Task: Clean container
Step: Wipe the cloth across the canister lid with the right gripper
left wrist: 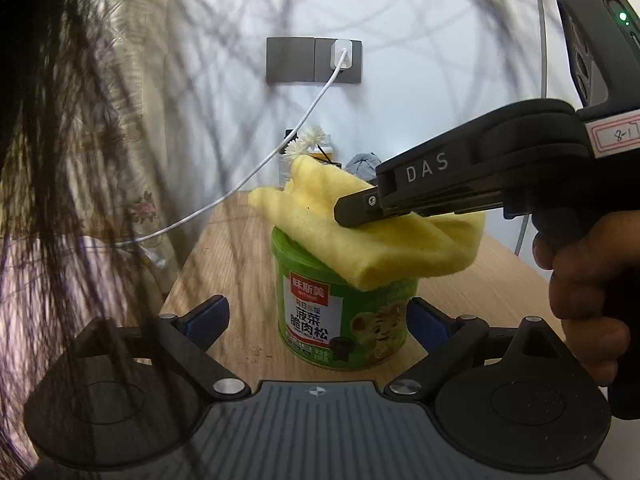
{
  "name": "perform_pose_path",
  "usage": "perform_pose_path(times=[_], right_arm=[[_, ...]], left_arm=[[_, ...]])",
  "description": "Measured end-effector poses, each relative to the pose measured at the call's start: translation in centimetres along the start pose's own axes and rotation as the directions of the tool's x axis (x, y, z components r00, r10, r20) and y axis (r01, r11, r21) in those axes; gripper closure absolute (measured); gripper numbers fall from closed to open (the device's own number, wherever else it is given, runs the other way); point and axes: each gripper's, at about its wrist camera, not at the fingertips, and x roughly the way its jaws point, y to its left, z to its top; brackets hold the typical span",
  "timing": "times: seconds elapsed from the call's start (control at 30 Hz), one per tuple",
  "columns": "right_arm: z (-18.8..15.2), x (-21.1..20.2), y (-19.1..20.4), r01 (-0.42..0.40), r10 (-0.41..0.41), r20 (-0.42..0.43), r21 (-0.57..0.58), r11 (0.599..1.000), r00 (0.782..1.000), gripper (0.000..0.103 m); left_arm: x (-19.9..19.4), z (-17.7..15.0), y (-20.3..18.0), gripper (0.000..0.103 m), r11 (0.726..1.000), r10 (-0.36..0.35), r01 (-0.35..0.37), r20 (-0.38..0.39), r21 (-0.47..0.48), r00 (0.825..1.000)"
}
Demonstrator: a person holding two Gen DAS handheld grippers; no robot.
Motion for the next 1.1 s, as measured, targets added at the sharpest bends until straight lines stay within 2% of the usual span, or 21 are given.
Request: perform_pose_path(times=[0.33, 0.4, 0.53, 0.73, 0.87, 0.97, 1.03, 1.1], right_arm=[[0.1, 0.0, 0.1, 0.007, -0.007, -0.003, -0.001, 1.0, 1.0, 0.09], [0.0, 0.0, 0.1, 0.008, -0.008, -0.002, -0.002, 1.0, 1.0, 0.09], [0.0, 0.0, 0.1, 0.01, -0.01, -0.001, -0.005, 1.0, 1.0, 0.09], [-0.1, -0.3, 0.1, 0.026, -0.026, -0.002, -0.007, 1.0, 1.0, 0.09], [-0.1, -0.6, 0.0, 0.04, -0.04, -0.003, -0.007, 0.999, 0.999, 0.09], [-0.1, -0.8, -0.1, 0.05, -0.05, -0.003, -0.007, 0.999, 0.999, 0.09], [-0.1, -1.0, -0.1, 0.057, -0.057, -0.004, -0.007, 0.998, 0.998, 0.09], [-0.1, -1.1, -0.2, 0.064, -0.064, -0.004, -0.007, 0.998, 0.998, 0.09]], left_arm=[[0.8, 0.5, 0.4, 0.006, 1.0, -0.015, 0.015, 0.001, -0.017, 1.0], [2.0, 0.7, 1.7, 0.006, 1.0, -0.018, 0.018, 0.001, -0.016, 1.0], [1.2, 0.7, 0.9, 0.006, 1.0, -0.018, 0.018, -0.003, 0.001, 1.0], [0.1, 0.9, 0.0, 0.006, 0.999, 0.02, -0.022, 0.044, 0.039, 0.999], [-0.1, -0.4, 0.5, 0.005, 0.997, -0.034, 0.027, 0.103, 0.069, 0.994], [-0.7, -0.9, 0.5, 0.005, 0.996, -0.073, 0.066, 0.107, 0.066, 0.992], [1.2, -1.1, 1.7, 0.005, 0.994, -0.102, 0.095, 0.142, 0.056, 0.985], [2.5, -1.5, 2.5, 0.004, 0.993, -0.1, 0.089, 0.158, 0.076, 0.982]])
